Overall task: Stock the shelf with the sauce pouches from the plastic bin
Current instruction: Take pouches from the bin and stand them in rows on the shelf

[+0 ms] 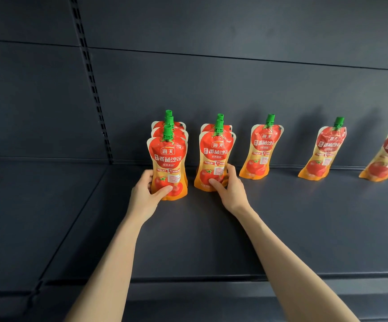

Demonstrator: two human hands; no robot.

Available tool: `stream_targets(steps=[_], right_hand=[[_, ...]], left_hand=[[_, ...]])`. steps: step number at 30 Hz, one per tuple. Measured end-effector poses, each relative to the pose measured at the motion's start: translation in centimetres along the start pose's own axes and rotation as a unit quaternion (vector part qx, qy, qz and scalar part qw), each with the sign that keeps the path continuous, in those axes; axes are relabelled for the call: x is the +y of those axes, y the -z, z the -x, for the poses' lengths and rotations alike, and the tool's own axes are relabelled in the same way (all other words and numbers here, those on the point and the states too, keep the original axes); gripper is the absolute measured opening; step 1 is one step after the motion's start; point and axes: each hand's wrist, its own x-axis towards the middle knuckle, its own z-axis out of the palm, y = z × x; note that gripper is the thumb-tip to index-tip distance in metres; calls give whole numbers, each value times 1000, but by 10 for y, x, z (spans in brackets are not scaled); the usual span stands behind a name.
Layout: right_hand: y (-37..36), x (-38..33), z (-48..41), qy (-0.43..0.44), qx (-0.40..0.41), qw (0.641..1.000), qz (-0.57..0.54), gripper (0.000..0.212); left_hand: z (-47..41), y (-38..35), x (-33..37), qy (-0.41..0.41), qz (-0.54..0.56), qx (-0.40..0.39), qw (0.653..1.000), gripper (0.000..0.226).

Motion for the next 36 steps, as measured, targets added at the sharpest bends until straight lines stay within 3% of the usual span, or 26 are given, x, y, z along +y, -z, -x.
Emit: stream_targets(steps=[7, 12, 23, 30, 36], right_hand=[[11, 1, 20, 17, 47, 996, 76, 58], [38, 5, 53, 34, 88, 993, 64, 37], [179, 67, 199, 21, 197, 976, 94, 21], [276, 165, 357, -94, 215, 964, 128, 18], [330, 231, 478, -223, 259, 932, 122, 17]], left_hand=[[21, 1, 6, 13, -88, 75, 993, 58], [54, -15, 31, -56, -119, 61, 989, 37], [164, -159, 127, -200, -114, -106, 967, 26], [307, -302, 140, -165, -36, -256, 952, 25], [403, -396, 146, -126, -39, -419, 899, 26]])
